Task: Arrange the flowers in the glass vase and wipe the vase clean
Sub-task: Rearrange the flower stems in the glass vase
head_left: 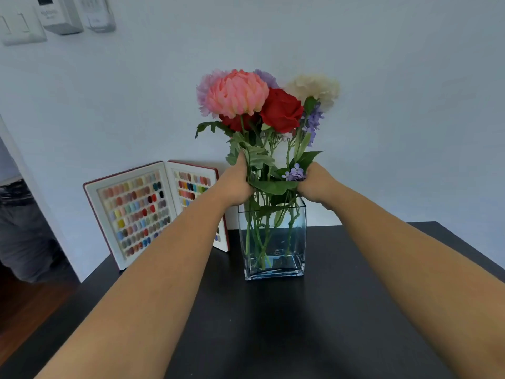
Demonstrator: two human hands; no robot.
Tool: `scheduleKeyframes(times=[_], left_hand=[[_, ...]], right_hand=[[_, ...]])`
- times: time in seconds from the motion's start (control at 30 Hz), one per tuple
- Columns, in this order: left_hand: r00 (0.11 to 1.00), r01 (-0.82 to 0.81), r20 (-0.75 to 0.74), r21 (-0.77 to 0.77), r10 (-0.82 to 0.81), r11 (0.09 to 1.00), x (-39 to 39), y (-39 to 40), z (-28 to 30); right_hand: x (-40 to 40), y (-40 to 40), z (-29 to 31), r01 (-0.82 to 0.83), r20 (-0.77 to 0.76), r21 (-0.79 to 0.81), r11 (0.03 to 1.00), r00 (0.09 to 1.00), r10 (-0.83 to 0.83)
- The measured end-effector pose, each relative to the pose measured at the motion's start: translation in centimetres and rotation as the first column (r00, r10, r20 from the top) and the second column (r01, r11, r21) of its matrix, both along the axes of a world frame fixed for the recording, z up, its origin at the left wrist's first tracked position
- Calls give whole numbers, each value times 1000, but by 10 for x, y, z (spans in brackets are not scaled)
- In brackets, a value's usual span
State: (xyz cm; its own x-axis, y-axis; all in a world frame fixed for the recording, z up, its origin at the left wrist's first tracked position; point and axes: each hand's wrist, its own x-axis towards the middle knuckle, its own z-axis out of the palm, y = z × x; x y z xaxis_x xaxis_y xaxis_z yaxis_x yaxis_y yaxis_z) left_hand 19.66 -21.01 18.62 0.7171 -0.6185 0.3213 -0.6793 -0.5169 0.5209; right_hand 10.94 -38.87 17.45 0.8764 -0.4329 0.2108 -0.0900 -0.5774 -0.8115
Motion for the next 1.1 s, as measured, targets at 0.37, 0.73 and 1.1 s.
scheduleKeyframes(times=[0.37, 0.73, 1.1], left_hand=[[995, -21, 98, -109, 32, 994, -3, -2, -20], [992, -43, 94, -334, 79, 942, -17, 14, -73], [980, -141, 41, -552, 196, 822, -33, 18, -79]], right_hand=[[-6, -2, -11, 52, 24, 121, 991, 998, -55], [-27, -2, -38, -115, 111, 236, 965, 990, 90], [-38, 4, -48, -32, 322, 427, 904, 939, -119]])
